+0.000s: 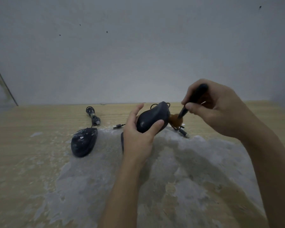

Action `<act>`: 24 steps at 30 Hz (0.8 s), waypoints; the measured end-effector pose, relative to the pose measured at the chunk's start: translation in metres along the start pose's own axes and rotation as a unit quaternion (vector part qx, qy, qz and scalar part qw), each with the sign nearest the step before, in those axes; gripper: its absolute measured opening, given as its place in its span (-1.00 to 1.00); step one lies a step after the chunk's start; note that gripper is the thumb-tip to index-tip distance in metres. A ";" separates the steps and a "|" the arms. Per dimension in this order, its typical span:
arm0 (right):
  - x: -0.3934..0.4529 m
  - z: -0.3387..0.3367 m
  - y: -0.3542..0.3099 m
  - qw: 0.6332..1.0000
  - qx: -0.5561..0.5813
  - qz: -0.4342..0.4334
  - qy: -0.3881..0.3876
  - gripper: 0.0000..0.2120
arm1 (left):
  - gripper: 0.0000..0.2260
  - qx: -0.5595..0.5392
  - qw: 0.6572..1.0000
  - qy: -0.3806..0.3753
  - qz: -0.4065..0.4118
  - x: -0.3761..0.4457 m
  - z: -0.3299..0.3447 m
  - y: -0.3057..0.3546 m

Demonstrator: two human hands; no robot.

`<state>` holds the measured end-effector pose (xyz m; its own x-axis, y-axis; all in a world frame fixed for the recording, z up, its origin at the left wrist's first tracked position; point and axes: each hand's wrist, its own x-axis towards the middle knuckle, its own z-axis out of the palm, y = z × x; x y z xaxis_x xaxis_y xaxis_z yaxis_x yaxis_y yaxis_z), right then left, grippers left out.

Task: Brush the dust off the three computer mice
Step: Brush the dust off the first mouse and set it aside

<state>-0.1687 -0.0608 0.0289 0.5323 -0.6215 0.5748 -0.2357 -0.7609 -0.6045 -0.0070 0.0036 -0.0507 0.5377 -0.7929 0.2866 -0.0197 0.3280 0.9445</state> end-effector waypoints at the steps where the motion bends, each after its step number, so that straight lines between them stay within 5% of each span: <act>1: 0.001 0.000 -0.001 0.999 -0.005 -0.006 0.039 -0.86 | -0.42 0.013 1.000 0.001 0.010 -0.001 0.000 0.001; 5: 0.004 0.000 -0.021 0.984 0.094 -0.066 0.137 -0.89 | -0.34 0.065 0.997 -0.001 0.034 -0.003 0.002 0.005; 9: 0.002 0.016 -0.038 0.976 0.192 -0.088 0.053 -0.90 | -0.33 0.092 0.994 0.016 0.061 -0.003 0.002 0.006; 11: 0.001 0.026 -0.034 0.986 0.145 -0.082 0.019 -0.90 | -0.34 0.105 0.992 0.025 0.069 -0.004 0.003 0.006; 16: 0.003 0.025 -0.033 0.980 0.061 -0.132 0.133 -0.90 | -0.34 0.100 0.993 0.021 0.054 -0.002 0.001 0.003; 21: 0.002 0.025 -0.027 0.990 0.132 -0.053 0.024 -0.92 | -0.38 0.112 0.992 0.020 0.058 -0.001 0.003 0.002; 24: 0.004 0.025 -0.020 0.991 0.038 -0.069 0.108 -0.92 | -0.37 0.126 0.990 0.017 0.057 -0.003 0.003 -0.001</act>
<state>-0.1413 -0.0433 0.0294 0.3662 -0.5449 0.7543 -0.1074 -0.8299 -0.5474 -0.0114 0.0037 -0.0523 0.5476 -0.7396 0.3914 -0.2890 0.2718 0.9179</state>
